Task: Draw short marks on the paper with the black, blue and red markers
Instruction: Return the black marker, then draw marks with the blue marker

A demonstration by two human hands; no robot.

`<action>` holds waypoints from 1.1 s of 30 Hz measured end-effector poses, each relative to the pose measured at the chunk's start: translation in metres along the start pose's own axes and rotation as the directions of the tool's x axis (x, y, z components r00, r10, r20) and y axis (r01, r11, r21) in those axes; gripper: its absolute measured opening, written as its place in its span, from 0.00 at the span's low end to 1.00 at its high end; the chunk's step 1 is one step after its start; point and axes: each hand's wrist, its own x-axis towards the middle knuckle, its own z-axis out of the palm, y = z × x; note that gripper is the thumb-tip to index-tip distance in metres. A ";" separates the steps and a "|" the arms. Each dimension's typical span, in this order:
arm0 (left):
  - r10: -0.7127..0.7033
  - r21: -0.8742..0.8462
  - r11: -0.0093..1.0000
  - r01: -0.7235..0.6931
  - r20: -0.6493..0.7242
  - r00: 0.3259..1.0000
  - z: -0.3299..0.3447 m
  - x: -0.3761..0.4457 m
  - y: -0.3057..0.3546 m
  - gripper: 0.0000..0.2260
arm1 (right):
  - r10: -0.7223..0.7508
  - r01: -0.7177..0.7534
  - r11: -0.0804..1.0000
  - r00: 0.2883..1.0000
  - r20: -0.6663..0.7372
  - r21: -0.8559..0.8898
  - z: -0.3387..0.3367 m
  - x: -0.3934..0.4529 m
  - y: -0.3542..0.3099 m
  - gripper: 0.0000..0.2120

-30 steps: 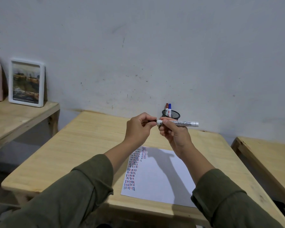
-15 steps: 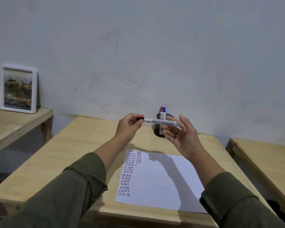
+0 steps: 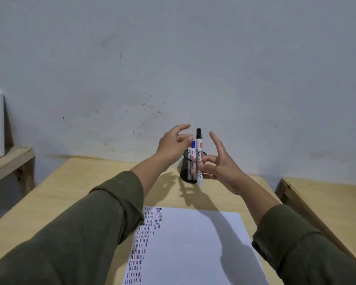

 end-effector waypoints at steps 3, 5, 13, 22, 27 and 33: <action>-0.048 0.163 0.985 0.059 -0.071 0.996 0.008 0.017 -0.014 0.17 | -0.072 0.043 0.965 0.992 -0.104 -0.258 -0.015 0.028 -0.008 0.49; -0.088 0.218 0.970 0.103 -0.077 0.993 0.013 0.029 -0.029 0.18 | -0.115 0.055 0.937 0.981 -0.158 -0.344 -0.023 0.047 -0.011 0.51; -0.162 0.415 0.894 0.167 -0.048 0.986 0.025 0.060 -0.069 0.24 | -0.177 0.040 0.885 0.950 -0.258 -0.463 -0.036 0.104 0.002 0.51; -0.189 0.388 0.901 0.194 -0.052 0.981 0.023 0.067 -0.093 0.23 | -0.124 -0.045 0.805 0.962 -0.242 -0.592 -0.029 0.125 0.040 0.46; -0.179 0.373 0.910 0.183 -0.045 0.983 0.025 0.068 -0.099 0.21 | -0.123 -0.017 0.752 0.978 -0.167 -0.659 -0.025 0.127 0.050 0.42; -0.181 0.304 0.935 0.185 -0.042 0.983 0.030 0.070 -0.101 0.19 | -0.128 -0.016 0.688 0.981 -0.143 -0.725 -0.027 0.133 0.053 0.30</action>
